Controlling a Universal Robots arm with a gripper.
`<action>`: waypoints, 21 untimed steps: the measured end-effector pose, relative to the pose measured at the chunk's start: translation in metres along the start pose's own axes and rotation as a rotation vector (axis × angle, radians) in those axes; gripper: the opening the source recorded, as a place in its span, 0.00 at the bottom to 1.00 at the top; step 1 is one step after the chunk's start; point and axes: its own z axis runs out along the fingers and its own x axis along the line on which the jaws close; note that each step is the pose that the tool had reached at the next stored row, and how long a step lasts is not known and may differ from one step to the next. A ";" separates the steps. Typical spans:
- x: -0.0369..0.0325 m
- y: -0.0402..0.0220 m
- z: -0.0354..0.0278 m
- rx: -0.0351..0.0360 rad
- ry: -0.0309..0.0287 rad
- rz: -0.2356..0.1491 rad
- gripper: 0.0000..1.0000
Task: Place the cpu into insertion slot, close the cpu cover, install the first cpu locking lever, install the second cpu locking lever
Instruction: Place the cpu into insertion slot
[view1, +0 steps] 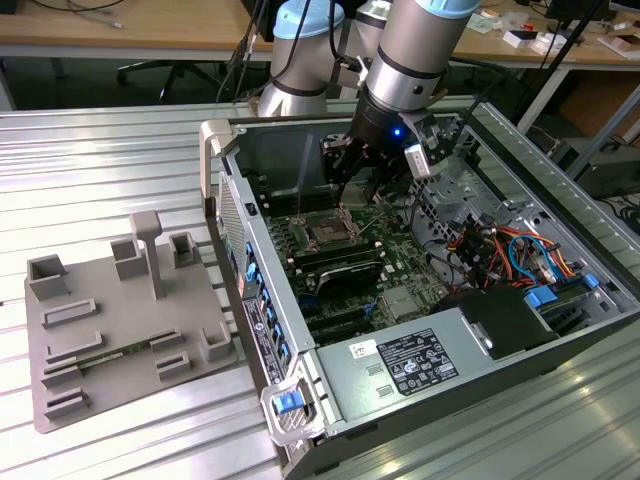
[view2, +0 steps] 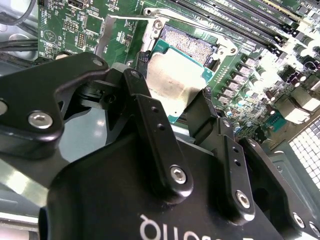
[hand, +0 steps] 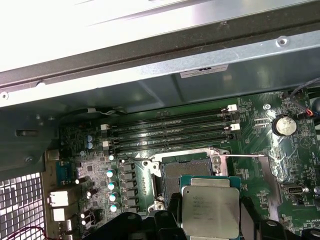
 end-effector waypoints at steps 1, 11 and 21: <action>0.0000 0.0000 0.0000 0.0000 0.0000 0.000 0.55; 0.0000 0.0000 0.0000 -0.0001 -0.0004 0.007 0.55; 0.0000 0.0000 0.0001 -0.0003 -0.0006 0.013 0.55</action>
